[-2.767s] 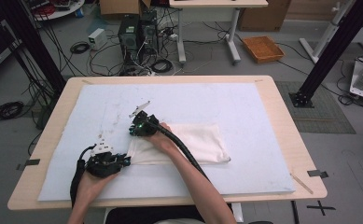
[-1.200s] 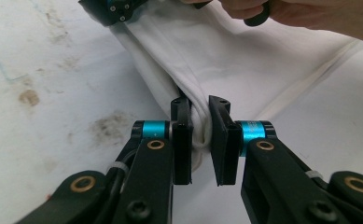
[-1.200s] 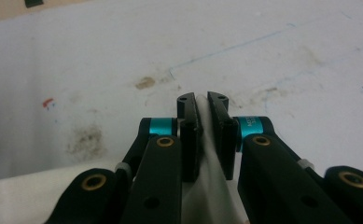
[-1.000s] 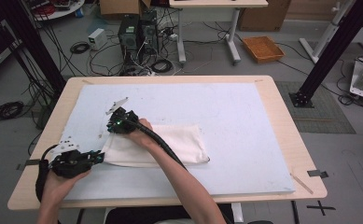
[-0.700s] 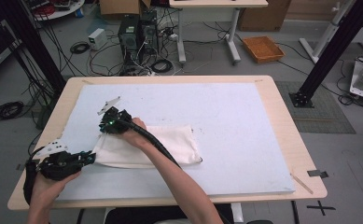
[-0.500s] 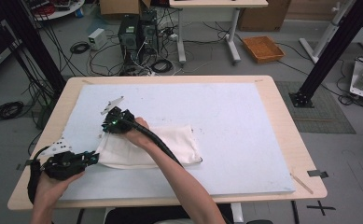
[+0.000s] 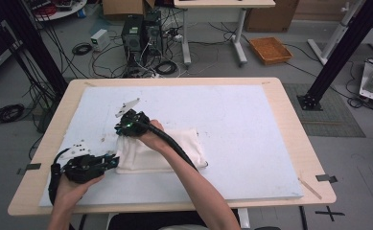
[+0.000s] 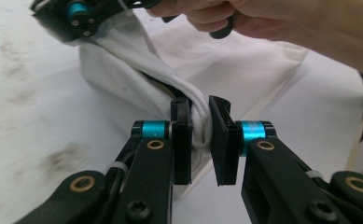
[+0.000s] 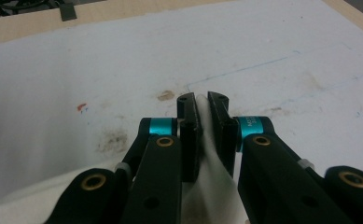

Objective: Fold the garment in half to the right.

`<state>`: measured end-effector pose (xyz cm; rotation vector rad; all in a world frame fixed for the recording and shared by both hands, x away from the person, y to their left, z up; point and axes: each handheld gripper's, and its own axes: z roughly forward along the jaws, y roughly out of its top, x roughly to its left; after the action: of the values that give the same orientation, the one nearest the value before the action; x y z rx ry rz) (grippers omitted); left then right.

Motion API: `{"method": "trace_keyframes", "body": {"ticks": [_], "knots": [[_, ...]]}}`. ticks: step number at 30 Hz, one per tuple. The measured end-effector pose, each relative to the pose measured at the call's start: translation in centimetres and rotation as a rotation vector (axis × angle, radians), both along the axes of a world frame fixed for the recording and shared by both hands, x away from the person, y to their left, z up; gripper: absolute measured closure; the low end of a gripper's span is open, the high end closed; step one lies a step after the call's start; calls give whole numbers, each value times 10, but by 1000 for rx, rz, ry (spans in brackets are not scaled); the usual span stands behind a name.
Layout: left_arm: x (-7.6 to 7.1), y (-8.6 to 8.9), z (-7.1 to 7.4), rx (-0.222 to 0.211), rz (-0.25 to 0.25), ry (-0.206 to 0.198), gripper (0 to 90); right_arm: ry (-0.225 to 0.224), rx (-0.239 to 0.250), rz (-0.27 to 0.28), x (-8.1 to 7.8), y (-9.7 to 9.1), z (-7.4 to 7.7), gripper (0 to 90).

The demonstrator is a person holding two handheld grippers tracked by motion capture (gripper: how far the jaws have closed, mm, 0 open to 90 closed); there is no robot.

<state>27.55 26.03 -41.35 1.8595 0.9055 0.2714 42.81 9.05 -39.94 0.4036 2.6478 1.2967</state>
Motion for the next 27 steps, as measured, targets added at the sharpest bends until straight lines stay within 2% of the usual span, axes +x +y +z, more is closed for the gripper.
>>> {"method": "trace_keyframes", "body": {"ticks": [3,6,10,13,21,27], "knots": [[2,-20,0,25,-11,-13,797,-7,-8,0,0,-11,3,839],[4,-37,0,32,-21,-29,796,-18,-19,2,1,-23,6,838],[9,-53,4,11,-42,-34,796,-31,-19,-7,1,-38,11,839],[13,-64,6,17,-56,-33,795,-29,-21,-17,2,-49,13,838],[23,-93,3,-3,-91,-15,795,-40,-19,-38,3,-77,11,838],[29,-116,4,-1,-119,-19,795,-50,-20,-59,3,-100,12,838]]}}
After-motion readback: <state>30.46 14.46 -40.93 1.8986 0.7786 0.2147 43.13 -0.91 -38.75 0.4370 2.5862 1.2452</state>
